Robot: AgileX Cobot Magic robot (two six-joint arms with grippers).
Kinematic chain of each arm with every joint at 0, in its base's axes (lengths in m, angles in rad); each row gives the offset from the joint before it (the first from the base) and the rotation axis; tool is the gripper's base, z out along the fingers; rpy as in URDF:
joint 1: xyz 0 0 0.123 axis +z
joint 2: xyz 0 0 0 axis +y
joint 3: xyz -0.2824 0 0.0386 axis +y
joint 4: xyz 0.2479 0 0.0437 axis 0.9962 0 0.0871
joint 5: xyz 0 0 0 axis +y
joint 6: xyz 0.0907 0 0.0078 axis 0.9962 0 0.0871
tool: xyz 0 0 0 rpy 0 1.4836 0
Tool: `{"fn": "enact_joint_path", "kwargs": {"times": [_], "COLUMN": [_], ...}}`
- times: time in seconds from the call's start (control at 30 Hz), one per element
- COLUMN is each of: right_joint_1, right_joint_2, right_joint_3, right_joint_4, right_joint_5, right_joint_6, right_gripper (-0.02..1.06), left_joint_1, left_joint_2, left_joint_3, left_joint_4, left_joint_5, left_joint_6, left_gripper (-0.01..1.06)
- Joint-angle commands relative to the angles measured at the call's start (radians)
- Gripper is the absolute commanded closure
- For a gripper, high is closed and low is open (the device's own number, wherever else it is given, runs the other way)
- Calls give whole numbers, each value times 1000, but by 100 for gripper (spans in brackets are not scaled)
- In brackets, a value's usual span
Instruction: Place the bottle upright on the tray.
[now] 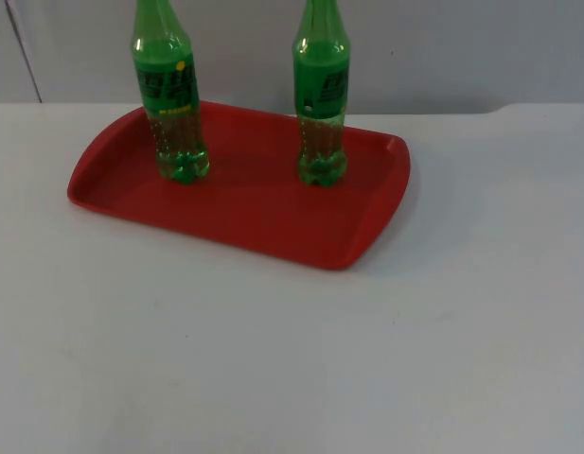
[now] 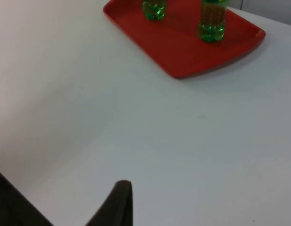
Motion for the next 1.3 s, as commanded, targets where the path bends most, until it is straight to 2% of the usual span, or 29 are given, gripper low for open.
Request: {"fn": "enact_joint_path", "kwargs": {"times": [0.0,1.0,1.13,1.27], "right_joint_1": [0,-4,-30,-109], "right_joint_2": [-4,-4,-4,-4], "right_joint_3": [1,1,1,1], "right_joint_4": [1,14,14,14], "right_joint_5": [-3,-3,-3,-3], "right_joint_6": [-6,-17,-16,-16], "right_gripper": [-1,-1,-1,-1], "left_joint_1": [-4,-4,-4,-4], "left_joint_2": [-5,-5,-5,-5], "left_joint_3": [5,5,5,5], "left_joint_4": [-9,-13,-13,-13], "left_joint_5": [-10,-10,-10,-10], "left_joint_6": [0,0,0,0], "left_gripper": [0,0,0,0]}}
